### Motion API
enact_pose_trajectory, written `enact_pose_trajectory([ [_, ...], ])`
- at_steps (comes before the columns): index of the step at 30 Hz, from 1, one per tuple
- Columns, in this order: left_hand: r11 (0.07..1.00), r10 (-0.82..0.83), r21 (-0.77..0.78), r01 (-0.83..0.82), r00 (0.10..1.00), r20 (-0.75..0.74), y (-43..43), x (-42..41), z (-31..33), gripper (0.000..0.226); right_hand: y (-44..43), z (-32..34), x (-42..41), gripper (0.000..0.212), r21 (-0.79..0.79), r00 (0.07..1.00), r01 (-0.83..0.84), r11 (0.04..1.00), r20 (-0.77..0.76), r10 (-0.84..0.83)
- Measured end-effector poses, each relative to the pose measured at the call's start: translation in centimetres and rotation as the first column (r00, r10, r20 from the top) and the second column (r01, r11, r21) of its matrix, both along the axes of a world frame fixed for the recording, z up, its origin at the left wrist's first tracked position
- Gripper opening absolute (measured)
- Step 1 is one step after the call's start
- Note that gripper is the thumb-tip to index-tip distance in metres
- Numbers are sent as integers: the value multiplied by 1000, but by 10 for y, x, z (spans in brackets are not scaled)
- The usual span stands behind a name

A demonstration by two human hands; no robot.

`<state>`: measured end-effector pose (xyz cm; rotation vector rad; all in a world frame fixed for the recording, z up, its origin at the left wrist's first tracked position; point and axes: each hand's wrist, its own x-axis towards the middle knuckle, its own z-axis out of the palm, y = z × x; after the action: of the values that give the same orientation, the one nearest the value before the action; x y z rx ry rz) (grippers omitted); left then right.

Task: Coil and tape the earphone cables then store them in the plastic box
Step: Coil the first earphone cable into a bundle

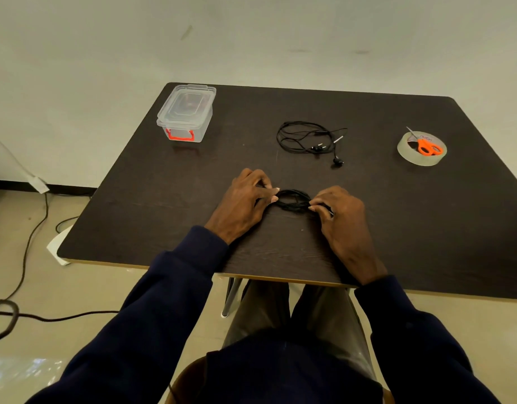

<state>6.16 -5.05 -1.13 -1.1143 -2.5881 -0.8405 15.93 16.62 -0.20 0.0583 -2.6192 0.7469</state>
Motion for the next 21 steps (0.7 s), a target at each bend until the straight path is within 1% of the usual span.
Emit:
enact_pose_trajectory([
  [2, 1000, 14, 3, -14, 1000, -5, 0, 0, 0, 20, 1, 0, -1, 10, -23, 999, 22, 1000, 24, -21],
  [6, 999, 44, 10, -44, 999, 1, -1, 1, 1, 22, 4, 1, 0, 11, -32, 999, 32, 999, 12, -31],
  [10, 999, 42, 15, -43, 999, 34, -1, 2, 2, 30, 5, 1, -1, 18, -66, 1000, 4, 998, 28, -2],
  [13, 1000, 22, 17, -23, 998, 58, 1, 4, 3, 37, 4, 1, 0, 26, -30, 999, -33, 999, 31, 34],
  [17, 1000, 8, 24, -11, 995, 102, 1, 5, 5, 44, 4, 0, 1, 40, 8, 998, -38, 999, 59, 38],
  [21, 1000, -5, 18, 3, 992, 124, 1, 5, 6, 48, 5, 0, 2, 48, 49, 996, -35, 998, 81, 31],
])
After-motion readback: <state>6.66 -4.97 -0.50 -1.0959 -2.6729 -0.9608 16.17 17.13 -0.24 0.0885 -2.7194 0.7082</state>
